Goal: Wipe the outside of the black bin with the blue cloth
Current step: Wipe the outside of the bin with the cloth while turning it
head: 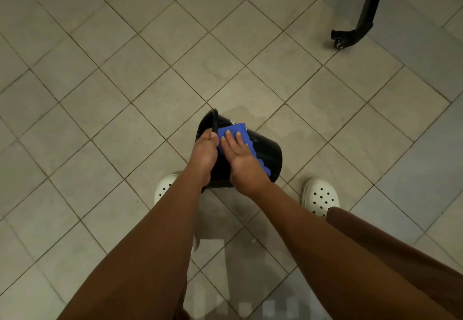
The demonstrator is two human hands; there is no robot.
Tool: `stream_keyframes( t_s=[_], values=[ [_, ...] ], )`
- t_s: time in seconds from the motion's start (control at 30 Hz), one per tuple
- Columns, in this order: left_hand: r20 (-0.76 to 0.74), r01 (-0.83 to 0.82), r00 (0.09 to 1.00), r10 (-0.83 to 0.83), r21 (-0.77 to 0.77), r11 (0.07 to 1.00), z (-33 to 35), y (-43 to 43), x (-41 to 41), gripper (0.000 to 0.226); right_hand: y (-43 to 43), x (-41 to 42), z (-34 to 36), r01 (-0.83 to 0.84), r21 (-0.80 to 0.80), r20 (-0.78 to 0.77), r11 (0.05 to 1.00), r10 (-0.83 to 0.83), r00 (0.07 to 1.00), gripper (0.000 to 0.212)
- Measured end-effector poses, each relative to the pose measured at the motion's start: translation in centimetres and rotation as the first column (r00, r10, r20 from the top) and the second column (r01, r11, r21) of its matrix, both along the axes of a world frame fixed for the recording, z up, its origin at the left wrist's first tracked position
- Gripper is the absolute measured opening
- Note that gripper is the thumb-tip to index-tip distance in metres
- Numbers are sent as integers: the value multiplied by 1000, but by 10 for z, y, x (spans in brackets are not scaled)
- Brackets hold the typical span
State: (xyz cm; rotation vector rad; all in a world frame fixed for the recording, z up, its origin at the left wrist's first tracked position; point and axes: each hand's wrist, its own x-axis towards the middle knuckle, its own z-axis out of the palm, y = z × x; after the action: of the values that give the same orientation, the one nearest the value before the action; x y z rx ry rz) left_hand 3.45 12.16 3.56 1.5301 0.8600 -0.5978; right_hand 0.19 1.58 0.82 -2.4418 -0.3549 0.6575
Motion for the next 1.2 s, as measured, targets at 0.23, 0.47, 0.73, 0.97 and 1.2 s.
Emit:
stream_keyframes(
  t_s=[0.23,0.47,0.73,0.97,1.2],
  values=[
    [24,-36,999,36,8,999,-6,1,-4,31,9,-23,3,29,-86,11,996,-28,1000,79],
    [30,10,999,-9,-25,1000,-5,-2,-4,34,2,-12,-2,-78,-82,60,994,83,995,82],
    [46,55,997,-55,-3,998,-3,-4,-2,35,-11,-3,6,133,-100,-55,986,-139,989,80],
    [25,57,998,-56,-51,997,-5,0,-3,32,7,3,8,37,-11,-8,999,-37,999,80],
    [42,97,995,-94,-68,993,-6,-1,-10,35,-16,26,9,138,3,-168,990,-136,976,74]
  ],
)
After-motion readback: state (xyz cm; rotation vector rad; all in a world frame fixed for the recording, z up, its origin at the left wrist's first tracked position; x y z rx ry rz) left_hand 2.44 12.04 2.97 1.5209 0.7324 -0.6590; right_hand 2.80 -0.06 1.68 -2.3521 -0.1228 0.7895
